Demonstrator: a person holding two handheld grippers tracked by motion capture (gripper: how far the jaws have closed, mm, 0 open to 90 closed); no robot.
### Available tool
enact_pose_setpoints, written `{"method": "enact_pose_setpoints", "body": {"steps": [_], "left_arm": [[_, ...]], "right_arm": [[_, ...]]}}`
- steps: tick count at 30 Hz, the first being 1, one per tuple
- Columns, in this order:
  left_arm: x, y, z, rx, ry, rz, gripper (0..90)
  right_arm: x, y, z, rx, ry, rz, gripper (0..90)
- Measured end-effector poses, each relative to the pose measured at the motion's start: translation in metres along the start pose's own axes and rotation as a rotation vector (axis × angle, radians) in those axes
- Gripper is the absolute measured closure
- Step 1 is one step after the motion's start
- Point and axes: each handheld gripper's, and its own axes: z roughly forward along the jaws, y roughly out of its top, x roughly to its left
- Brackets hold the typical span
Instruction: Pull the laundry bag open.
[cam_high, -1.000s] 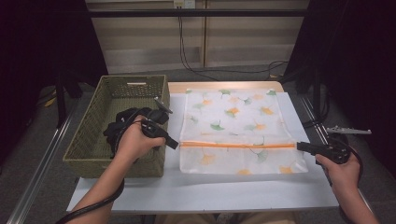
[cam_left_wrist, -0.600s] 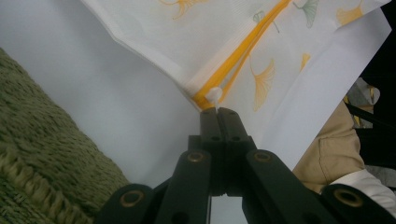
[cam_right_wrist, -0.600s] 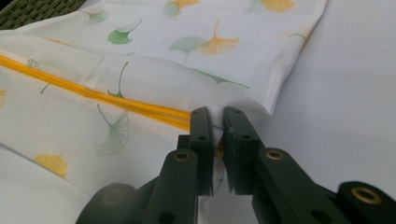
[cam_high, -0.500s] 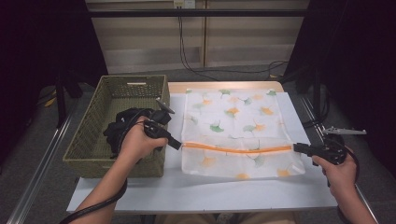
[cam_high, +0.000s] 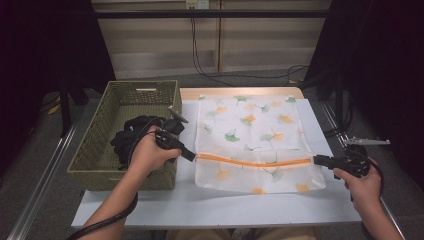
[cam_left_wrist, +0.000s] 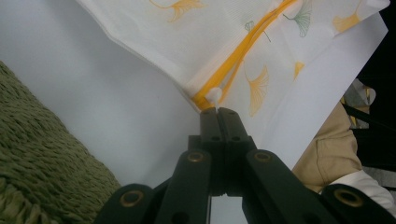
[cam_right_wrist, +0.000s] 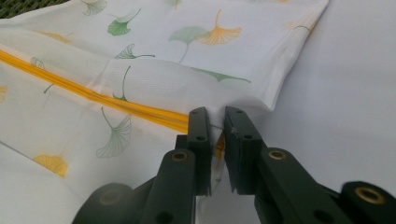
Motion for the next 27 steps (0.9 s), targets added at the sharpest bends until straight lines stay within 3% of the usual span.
{"method": "enact_pose_setpoints", "body": {"steps": [4,10,12,13,14,15,18,22,23,27], "left_arm": [[0.001,0.0,0.001,0.004,-0.004,0.0,90.0],[0.002,-0.001,0.004,0.005,-0.008,-0.012,90.0],[0.001,-0.001,0.006,-0.023,-0.008,-0.039,90.0],[0.002,-0.001,0.007,-0.019,-0.014,-0.029,90.0],[0.001,-0.001,0.008,-0.026,-0.013,-0.045,90.0],[0.003,0.0,0.007,0.012,-0.011,-0.01,90.0],[-0.001,-0.001,0.013,-0.015,-0.029,-0.041,90.0],[-0.001,-0.001,0.016,-0.019,-0.03,-0.045,90.0],[0.001,0.0,0.015,0.0,-0.036,-0.011,90.0],[-0.003,0.0,0.018,-0.035,-0.035,-0.04,90.0]], "right_arm": [[0.001,0.0,0.002,0.005,-0.011,-0.005,78.2],[0.002,0.001,0.002,-0.007,-0.033,-0.009,62.7],[0.003,0.001,0.003,-0.005,-0.032,-0.007,60.6],[0.003,0.001,0.003,-0.006,-0.031,-0.011,60.2],[0.004,0.001,0.003,-0.009,-0.03,-0.017,60.1],[0.004,0.002,0.004,-0.007,-0.031,-0.02,59.6],[0.006,0.002,0.005,-0.006,-0.027,-0.029,58.1],[0.009,0.002,0.007,-0.002,-0.023,-0.035,55.9],[0.009,0.002,0.008,-0.002,-0.021,-0.04,55.5],[0.01,0.003,0.009,-0.003,-0.015,-0.041,53.6]]}}
